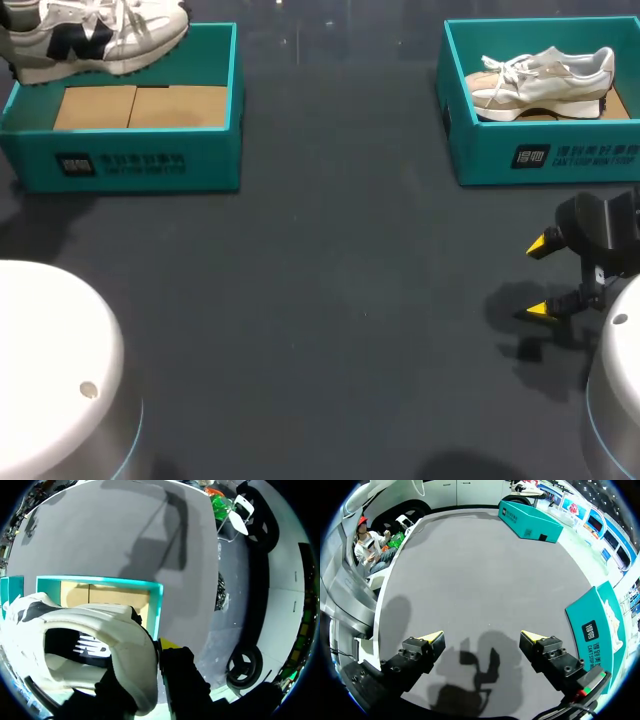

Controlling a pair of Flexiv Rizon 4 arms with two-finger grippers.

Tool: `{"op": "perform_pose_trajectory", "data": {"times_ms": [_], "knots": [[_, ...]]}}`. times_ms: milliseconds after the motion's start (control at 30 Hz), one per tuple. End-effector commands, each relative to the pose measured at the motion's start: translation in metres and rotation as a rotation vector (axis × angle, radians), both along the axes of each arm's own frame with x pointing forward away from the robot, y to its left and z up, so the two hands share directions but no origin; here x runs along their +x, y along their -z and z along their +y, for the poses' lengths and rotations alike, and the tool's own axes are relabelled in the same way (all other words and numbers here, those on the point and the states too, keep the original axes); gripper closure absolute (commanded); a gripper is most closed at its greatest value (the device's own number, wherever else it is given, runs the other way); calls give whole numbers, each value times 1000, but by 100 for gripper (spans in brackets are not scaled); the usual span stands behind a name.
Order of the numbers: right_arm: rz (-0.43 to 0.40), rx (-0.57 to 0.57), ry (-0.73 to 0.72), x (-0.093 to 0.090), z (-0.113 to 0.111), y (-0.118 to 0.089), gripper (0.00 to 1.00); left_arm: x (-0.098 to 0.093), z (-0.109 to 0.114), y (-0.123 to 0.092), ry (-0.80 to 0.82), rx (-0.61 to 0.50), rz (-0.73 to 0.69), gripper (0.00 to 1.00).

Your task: Take the shoe out of the shoebox, open the shoe tongue, remove and reinsert the insole, then place the shoe into the shoebox

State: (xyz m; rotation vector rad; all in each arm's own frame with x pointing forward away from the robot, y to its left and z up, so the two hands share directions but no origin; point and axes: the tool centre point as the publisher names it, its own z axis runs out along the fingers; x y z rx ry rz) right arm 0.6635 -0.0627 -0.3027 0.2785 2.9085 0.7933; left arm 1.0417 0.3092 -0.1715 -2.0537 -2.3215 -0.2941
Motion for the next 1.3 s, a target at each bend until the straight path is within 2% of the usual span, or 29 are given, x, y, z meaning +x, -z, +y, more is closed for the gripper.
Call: {"op": "perform_pose_trajectory", "data": {"times_ms": [33,200,433,567,900,1300], "knots": [[-2,-2,1,-2,0,-1,0,-7,0,-1,6,4,-36,100],[-2,-2,1,-2,0,-1,0,-7,0,-1,6,4,-36,100],[-2,-2,1,-2,0,-1,0,13,3,40,-10,15,4,100],[-2,-2,1,-2,0,-1,0,16,6,54,-3,17,5,100],[-2,-2,1,-2,0,-1,0,3,7,78,20,16,23,100],[-2,-2,1,-2,0,-1,0,1,6,80,31,22,25,100]]}}
